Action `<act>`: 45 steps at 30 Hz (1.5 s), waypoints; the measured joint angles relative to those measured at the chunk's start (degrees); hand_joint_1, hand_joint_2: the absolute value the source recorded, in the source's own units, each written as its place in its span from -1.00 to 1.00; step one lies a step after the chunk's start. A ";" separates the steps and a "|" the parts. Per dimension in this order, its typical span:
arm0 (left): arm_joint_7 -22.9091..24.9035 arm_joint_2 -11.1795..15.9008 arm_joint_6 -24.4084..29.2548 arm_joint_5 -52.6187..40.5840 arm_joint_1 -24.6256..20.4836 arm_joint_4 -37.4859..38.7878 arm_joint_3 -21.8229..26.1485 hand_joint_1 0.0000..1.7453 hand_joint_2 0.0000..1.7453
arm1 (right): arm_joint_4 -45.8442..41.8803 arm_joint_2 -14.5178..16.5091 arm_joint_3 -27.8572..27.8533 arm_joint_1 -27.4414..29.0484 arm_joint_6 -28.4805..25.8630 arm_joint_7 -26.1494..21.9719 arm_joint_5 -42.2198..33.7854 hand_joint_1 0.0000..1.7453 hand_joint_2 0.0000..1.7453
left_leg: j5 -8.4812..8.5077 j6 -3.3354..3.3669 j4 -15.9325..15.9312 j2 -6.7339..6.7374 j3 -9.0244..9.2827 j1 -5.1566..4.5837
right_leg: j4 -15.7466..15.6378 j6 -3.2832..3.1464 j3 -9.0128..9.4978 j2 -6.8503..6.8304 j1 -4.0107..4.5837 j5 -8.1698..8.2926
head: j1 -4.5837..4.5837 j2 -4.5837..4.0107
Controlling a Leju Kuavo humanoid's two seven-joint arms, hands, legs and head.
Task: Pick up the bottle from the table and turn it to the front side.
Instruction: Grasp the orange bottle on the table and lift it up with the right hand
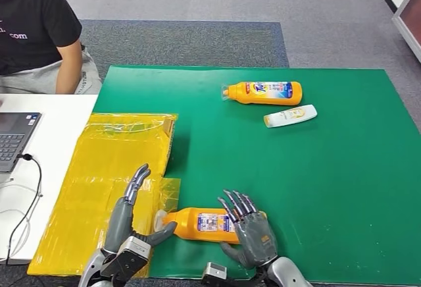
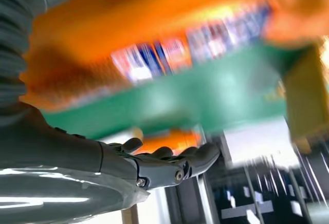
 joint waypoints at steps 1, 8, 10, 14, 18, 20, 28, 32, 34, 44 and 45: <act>0.00 0.00 0.00 0.01 0.00 0.00 0.01 -1.00 1.00 | 0.17 -0.13 -0.04 -0.11 1.65 0.72 0.37 -1.00 1.00 | 0.00 0.00 0.00 0.00 0.00 0.00 | 0.00 0.00 0.00 0.00 0.00 0.00 | 0.00 0.00; -0.20 -0.01 -0.05 0.48 0.02 0.07 0.75 -1.00 1.00 | 1.42 -0.68 -0.16 -1.80 8.34 2.87 0.66 -1.00 1.00 | 0.00 0.00 0.00 0.00 0.02 0.00 | 0.00 0.00 0.01 0.00 0.00 0.00 | -0.01 0.00; -0.20 -0.03 -0.05 0.52 0.07 0.07 0.91 -1.00 1.00 | 1.60 -0.68 -0.17 -2.34 9.64 3.36 0.46 -1.00 1.00 | 0.00 0.00 0.00 0.00 0.03 0.00 | 0.00 0.00 0.02 0.00 0.01 0.00 | -0.01 0.00; -0.20 -0.14 -0.03 0.52 0.29 0.08 0.99 -1.00 1.00 | 1.86 -0.68 -0.17 -3.07 11.39 4.13 0.49 -1.00 1.00 | 0.01 0.00 0.00 0.00 0.06 0.00 | 0.00 0.01 0.06 0.00 0.00 0.01 | 0.00 0.00; -0.17 -0.32 0.29 0.45 0.72 0.07 1.05 -1.00 1.00 | 1.91 -0.68 -0.15 -3.65 14.05 5.85 1.26 -1.00 1.00 | 0.00 0.00 0.00 0.00 0.12 0.00 | 0.00 0.01 0.11 0.01 0.00 0.01 | 0.01 0.00; -0.07 -0.36 0.63 0.33 0.98 0.07 1.09 -1.00 1.00 | 1.91 -0.68 -0.14 -4.21 16.76 7.48 1.92 -1.00 1.00 | -0.01 -0.02 0.00 0.01 0.19 0.00 | -0.01 -0.01 0.16 0.02 0.01 0.03 | 0.01 0.00; 0.57 -0.39 1.62 -0.01 1.66 -0.03 1.49 -1.00 1.00 | 3.98 -0.60 1.28 -9.66 26.78 13.86 5.87 1.00 1.00 | -0.16 -0.06 -0.03 0.04 0.75 0.01 | -0.06 -0.19 0.41 0.08 0.03 -0.11 | 0.00 0.00; 0.84 -0.39 2.11 -0.01 2.06 -0.04 1.94 -1.00 1.00 | 5.74 -0.60 2.40 -11.37 28.16 14.05 6.47 1.00 1.00 | -0.43 -0.10 -0.05 0.04 0.96 0.01 | -0.09 -0.24 0.57 0.09 0.04 -0.29 | -0.01 0.00; 0.86 -0.39 2.20 0.00 2.15 -0.05 2.18 -1.00 1.00 | 6.68 -0.62 2.79 -12.10 28.19 14.06 6.72 1.00 1.00 | -0.37 -0.05 -0.04 0.04 1.01 0.01 | -0.09 -0.21 0.59 0.08 0.04 -0.26 | 0.00 0.00; -1.55 -0.39 2.81 2.21 1.94 -0.04 2.50 -1.00 1.00 | 8.86 -0.63 0.59 -12.28 23.70 7.90 -4.83 1.00 1.00 | -0.06 0.02 -0.03 0.04 1.21 0.01 | -0.17 -0.05 0.79 0.09 0.03 0.06 | 0.00 0.00; -2.09 -0.39 2.91 2.63 1.89 -0.04 2.51 -1.00 1.00 | 8.90 -0.62 -0.19 -11.96 22.99 6.78 -6.66 1.00 1.00 | -0.09 0.02 -0.03 0.04 1.25 0.01 | -0.19 -0.06 0.83 0.09 0.04 0.02 | 0.01 0.00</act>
